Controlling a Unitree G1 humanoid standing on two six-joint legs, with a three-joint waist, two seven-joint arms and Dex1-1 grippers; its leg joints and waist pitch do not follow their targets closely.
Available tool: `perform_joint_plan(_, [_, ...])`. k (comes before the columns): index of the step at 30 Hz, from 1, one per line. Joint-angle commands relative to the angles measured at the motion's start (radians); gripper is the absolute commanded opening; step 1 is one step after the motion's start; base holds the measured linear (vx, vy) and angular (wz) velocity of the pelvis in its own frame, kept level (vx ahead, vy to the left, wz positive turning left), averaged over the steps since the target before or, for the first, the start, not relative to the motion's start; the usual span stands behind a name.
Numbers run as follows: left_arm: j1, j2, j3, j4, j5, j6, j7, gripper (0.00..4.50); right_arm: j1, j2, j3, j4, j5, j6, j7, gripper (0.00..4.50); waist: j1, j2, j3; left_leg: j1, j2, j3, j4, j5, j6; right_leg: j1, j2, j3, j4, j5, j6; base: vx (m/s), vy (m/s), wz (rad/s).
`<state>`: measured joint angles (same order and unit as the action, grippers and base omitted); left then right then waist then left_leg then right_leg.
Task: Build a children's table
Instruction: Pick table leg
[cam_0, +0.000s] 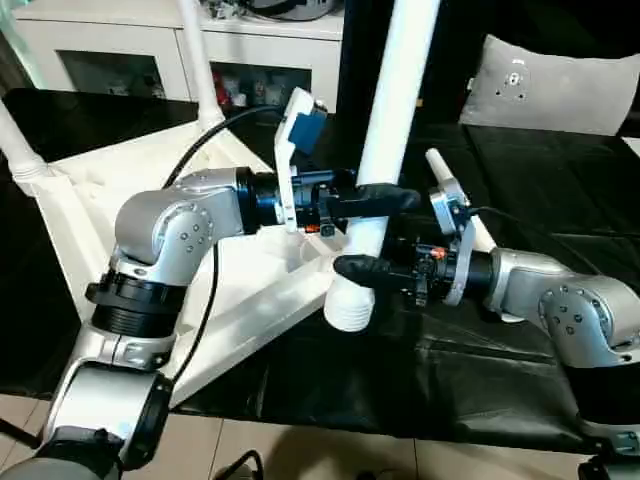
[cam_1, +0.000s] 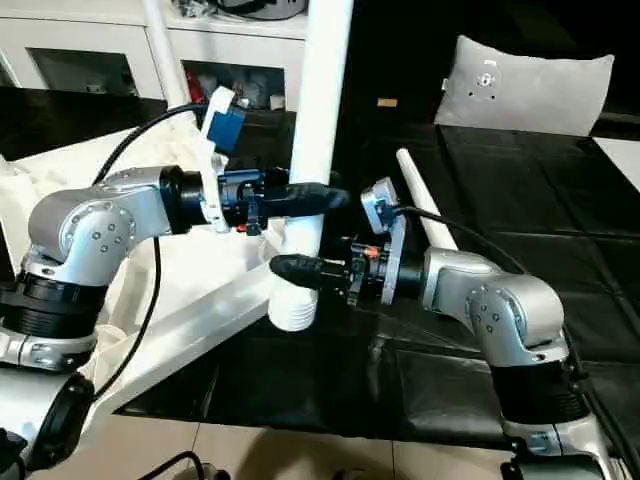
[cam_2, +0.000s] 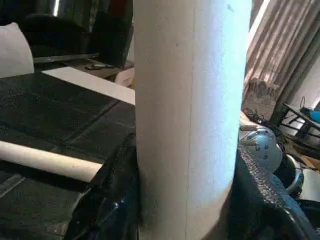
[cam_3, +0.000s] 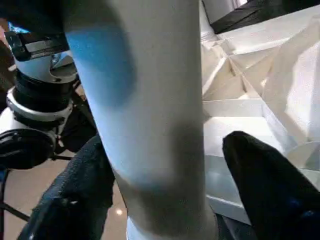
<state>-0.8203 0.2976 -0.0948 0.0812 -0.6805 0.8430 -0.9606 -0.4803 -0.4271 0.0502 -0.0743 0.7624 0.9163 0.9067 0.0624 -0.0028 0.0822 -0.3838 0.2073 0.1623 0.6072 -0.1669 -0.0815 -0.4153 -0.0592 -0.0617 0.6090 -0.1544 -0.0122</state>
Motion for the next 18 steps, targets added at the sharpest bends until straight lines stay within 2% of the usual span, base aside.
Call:
perform_joint_plan(1, [-0.015,-0.002,-0.007,-0.022,0.001,-0.017,-0.015,1.86,-0.011,-0.004,0.013,-0.011,0.009,0.012,0.016,3.21,0.003,-0.005,-0.086,0.013,0.005,0.008,-0.061,-0.166,0.003,0.062,-0.056,0.035,-0.081,-0.348,-0.145,0.000,0.000,0.00])
perform_joint_plan(5, [-0.020,-0.005,-0.011,-0.015,0.006,-0.025,-0.018,1.86,0.000,-0.008,0.027,-0.019,0.006,0.014,0.026,2.78,0.002,-0.004,-0.085,0.013,0.006,0.007,-0.061,-0.170,0.003,0.061,-0.056,0.035,-0.082,-0.347,-0.146,0.000,0.000,0.00])
perform_joint_plan(11, [-0.020,-0.010,-0.011,-0.016,0.009,-0.024,-0.020,1.86,0.008,-0.010,0.041,-0.026,-0.018,-0.004,0.028,2.61,0.003,-0.003,-0.086,0.013,0.005,0.007,-0.061,-0.173,-0.001,0.062,-0.056,0.035,-0.082,-0.348,-0.149,0.000,0.000,0.00])
perform_joint_plan(12, [-0.021,-0.011,-0.012,-0.015,0.011,-0.025,-0.021,1.86,0.008,-0.010,0.044,-0.021,-0.025,-0.008,0.024,2.61,0.003,-0.004,-0.085,0.013,0.005,0.007,-0.060,-0.174,-0.001,0.062,-0.057,0.035,-0.083,-0.353,-0.146,0.000,0.000,0.00])
perform_joint_plan(13, [-0.021,-0.011,-0.013,-0.015,0.012,-0.025,-0.023,1.86,0.007,-0.010,0.046,-0.018,-0.029,-0.010,0.020,2.91,0.003,-0.004,-0.086,0.013,0.005,0.007,-0.060,-0.173,0.000,0.062,-0.057,0.035,-0.082,-0.352,-0.145,0.000,0.000,0.00])
perform_joint_plan(14, [-0.021,-0.011,-0.014,-0.015,0.013,-0.025,-0.024,1.86,0.006,-0.009,0.047,-0.014,-0.031,-0.011,0.016,2.98,0.003,-0.004,-0.086,0.013,0.006,0.007,-0.061,-0.170,0.000,0.062,-0.056,0.035,-0.082,-0.350,-0.145,0.000,0.000,0.00])
perform_joint_plan(18, [-0.018,-0.008,-0.019,-0.022,0.015,-0.022,-0.032,1.86,0.004,-0.008,0.044,-0.008,-0.036,-0.018,0.007,3.03,0.002,-0.004,-0.085,0.014,0.006,0.007,-0.061,-0.175,0.002,0.060,-0.056,0.035,-0.083,-0.352,-0.146,0.000,0.000,0.00])
